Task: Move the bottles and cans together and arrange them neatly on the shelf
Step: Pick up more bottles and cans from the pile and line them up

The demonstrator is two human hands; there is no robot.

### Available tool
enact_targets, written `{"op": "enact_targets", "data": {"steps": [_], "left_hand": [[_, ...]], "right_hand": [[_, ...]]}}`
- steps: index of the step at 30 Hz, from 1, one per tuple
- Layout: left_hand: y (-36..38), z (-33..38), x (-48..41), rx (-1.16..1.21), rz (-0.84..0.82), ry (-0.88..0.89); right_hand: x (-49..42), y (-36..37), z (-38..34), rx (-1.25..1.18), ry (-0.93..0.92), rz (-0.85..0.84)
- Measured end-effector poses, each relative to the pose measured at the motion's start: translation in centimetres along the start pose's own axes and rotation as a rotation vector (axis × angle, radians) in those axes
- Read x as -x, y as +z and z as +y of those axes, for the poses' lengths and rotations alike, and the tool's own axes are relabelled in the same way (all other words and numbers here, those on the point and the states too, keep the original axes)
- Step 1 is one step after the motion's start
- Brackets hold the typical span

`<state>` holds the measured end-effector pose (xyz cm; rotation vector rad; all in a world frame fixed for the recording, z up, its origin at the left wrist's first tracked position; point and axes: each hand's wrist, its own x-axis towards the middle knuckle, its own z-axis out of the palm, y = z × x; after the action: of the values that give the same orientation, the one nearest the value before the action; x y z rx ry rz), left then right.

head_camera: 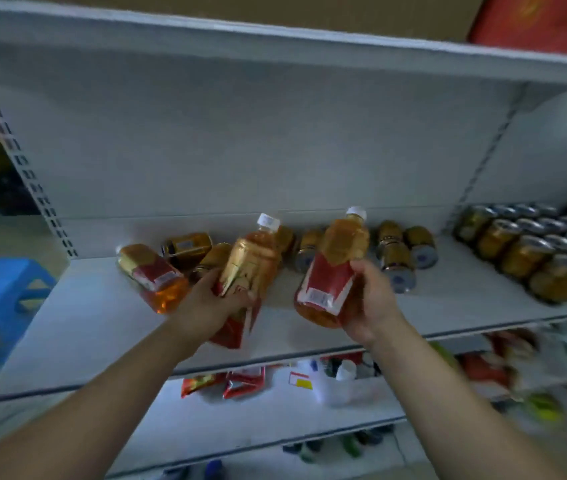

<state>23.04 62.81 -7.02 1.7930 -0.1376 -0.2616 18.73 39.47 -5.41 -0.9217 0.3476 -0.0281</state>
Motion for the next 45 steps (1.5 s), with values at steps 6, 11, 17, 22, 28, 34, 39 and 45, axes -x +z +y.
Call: {"op": "enact_targets", "data": {"steps": [6, 11, 17, 22, 28, 34, 39, 45], "left_hand": [[8.7, 3.3, 1.9, 0.333, -0.12, -0.163], [18.4, 6.6, 3.8, 0.495, -0.374, -0.266], [33.4, 11.8, 6.5, 0.586, -0.57, -0.276], [45.3, 14.8, 8.6, 0.601, -0.712, -0.275], [54.6, 16.1, 8.5, 0.531, -0.707, -0.258], [60.6, 16.3, 4.4, 0.422, -0.634, -0.147], [65.5, 17.6, -1.7, 0.331, -0.59, -0.069], [70.7, 20.3, -7.9, 0.305, -0.577, -0.005]], "right_hand": [[5.3, -5.0, -4.4, -0.073, -0.053, 0.176], [10.3, -12.2, -9.6, -0.025, -0.275, 0.274], [18.1, -23.6, -17.4, 0.018, -0.401, 0.433], [23.6, -32.5, -22.9, 0.081, -0.573, 0.526], [25.4, -40.0, -27.4, 0.171, -0.676, 0.604], [21.6, -44.7, -30.4, 0.264, -0.644, 0.665], [16.0, -48.1, -34.1, 0.409, -0.618, 0.733], [10.1, -52.1, -39.4, 0.549, -0.625, 0.675]]}}
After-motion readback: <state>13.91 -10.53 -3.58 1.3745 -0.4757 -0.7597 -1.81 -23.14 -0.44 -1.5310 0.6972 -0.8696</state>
